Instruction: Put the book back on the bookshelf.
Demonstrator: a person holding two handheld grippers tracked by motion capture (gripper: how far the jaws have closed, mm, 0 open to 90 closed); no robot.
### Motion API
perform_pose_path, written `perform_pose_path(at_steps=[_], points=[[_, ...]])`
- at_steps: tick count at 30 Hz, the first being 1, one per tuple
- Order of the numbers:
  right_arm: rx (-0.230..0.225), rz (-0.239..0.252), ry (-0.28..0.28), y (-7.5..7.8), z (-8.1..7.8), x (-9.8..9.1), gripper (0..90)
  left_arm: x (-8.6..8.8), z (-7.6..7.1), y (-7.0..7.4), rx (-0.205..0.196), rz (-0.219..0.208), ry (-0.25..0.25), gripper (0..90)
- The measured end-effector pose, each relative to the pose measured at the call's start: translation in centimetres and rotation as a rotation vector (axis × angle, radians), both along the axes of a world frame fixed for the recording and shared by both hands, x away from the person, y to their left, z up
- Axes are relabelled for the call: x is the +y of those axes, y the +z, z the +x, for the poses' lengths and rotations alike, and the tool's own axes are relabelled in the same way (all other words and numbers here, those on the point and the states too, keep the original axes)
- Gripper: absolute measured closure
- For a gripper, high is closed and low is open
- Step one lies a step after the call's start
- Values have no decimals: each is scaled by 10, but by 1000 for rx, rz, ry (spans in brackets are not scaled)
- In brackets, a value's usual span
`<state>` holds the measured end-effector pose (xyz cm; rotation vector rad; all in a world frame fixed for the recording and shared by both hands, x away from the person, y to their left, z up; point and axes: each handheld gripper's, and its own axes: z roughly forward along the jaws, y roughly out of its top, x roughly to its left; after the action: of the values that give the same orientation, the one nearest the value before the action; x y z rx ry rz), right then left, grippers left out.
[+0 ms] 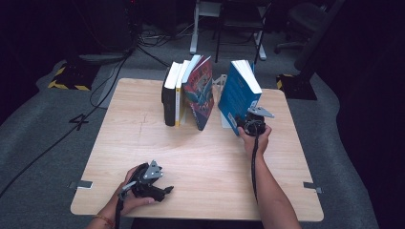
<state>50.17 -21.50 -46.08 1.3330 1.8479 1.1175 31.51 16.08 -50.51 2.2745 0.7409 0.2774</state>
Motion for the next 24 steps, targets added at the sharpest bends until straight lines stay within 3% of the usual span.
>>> perform_pose_path(at_steps=[12, 24], points=[[7, -18, 57, 9, 1, -5, 572, 0, 0, 0, -1, 0, 0, 165], [8, -75, 106, 23, -2, -8, 548, 0, 0, 0, 0, -1, 1, 164]])
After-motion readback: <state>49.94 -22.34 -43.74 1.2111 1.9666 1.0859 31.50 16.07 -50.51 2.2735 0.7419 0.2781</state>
